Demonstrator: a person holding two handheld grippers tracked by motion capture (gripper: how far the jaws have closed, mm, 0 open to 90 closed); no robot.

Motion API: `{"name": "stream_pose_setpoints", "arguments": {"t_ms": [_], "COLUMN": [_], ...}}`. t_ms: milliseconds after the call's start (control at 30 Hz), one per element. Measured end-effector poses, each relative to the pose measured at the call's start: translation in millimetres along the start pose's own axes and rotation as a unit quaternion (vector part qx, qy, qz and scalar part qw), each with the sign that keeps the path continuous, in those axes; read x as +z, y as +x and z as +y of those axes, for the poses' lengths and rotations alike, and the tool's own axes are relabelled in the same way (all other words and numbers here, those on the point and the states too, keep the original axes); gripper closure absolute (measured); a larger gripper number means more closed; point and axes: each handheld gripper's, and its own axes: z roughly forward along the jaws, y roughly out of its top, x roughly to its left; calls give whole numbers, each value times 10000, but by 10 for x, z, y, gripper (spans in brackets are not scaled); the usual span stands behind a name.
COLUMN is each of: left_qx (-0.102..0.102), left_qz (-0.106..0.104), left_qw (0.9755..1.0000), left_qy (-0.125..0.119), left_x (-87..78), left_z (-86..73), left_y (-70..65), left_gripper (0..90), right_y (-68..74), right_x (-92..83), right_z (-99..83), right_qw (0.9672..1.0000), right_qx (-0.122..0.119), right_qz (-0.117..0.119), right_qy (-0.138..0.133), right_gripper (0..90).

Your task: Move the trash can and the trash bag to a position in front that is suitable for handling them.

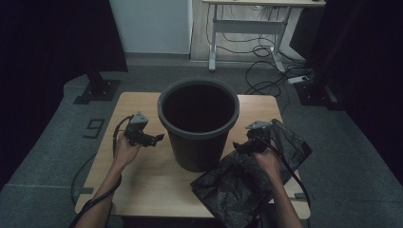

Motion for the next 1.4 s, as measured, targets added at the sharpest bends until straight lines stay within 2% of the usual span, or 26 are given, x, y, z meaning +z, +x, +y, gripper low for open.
{"name": "stream_pose_setpoints", "arguments": {"t_ms": [300,367,533,700,933,1033,1400], "left_qx": [-140,-93,-130,-57,6,-203,-238], "left_qz": [-31,1,-43,16,87,-28,10], "left_qw": [9996,9992,9985,9977,9961,9957,9956], "left_qy": [253,394,523,676,880,908,908], "left_x": [-12,14,54,103,168,176,174], "left_z": [-439,-531,-650,-723,-792,-806,-808], "left_y": [-112,-145,-181,-218,-233,-200,-205], "left_gripper": [0,0,0,0,0,0,0], "right_y": [2,4,-6,-32,-65,-64,-65], "right_x": [-48,-47,-38,19,82,89,84], "right_z": [-499,-581,-771,-900,-1009,-1030,-1036], "right_qw": [9996,9995,9994,9989,9985,9988,9989], "right_qx": [226,267,307,432,472,439,425], "right_qz": [20,27,-12,8,-25,-46,-26], "right_qy": [159,171,179,172,285,209,208], "right_gripper": [0,0,0,0,0,0,0]}}
